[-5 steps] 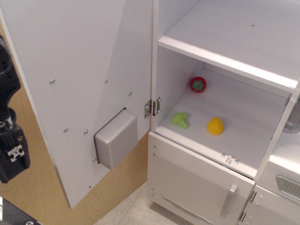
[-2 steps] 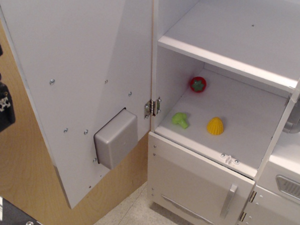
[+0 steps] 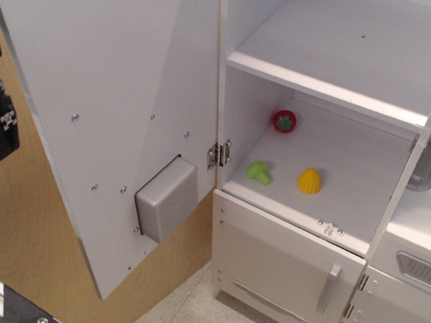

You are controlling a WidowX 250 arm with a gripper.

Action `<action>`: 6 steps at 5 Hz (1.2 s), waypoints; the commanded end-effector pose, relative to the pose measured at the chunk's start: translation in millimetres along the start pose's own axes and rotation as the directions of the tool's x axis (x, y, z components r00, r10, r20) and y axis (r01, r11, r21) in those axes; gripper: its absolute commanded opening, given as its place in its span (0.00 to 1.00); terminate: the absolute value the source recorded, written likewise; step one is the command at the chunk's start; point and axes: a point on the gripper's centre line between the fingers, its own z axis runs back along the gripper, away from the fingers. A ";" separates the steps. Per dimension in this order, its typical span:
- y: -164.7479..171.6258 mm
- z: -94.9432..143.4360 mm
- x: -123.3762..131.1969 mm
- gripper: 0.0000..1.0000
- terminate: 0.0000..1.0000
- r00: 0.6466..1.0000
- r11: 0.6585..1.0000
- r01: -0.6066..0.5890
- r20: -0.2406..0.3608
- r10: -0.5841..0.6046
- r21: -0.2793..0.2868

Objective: Close fridge

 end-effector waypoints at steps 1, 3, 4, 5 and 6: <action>21.2 13.1 18.6 1.00 0.00 0.998 0.997 -0.059 0.012 0.059 0.051; 19.3 6.5 24.4 1.00 0.00 0.997 0.995 -0.074 -0.001 0.074 0.071; 0.6 0.4 25.5 1.00 0.00 1.000 0.998 -0.020 -0.011 0.021 0.053; -30.7 -3.7 32.6 1.00 0.00 0.999 1.000 0.011 -0.053 -0.012 -0.009; -64.0 -10.7 35.7 1.00 0.00 0.994 0.997 0.064 -0.083 -0.067 -0.041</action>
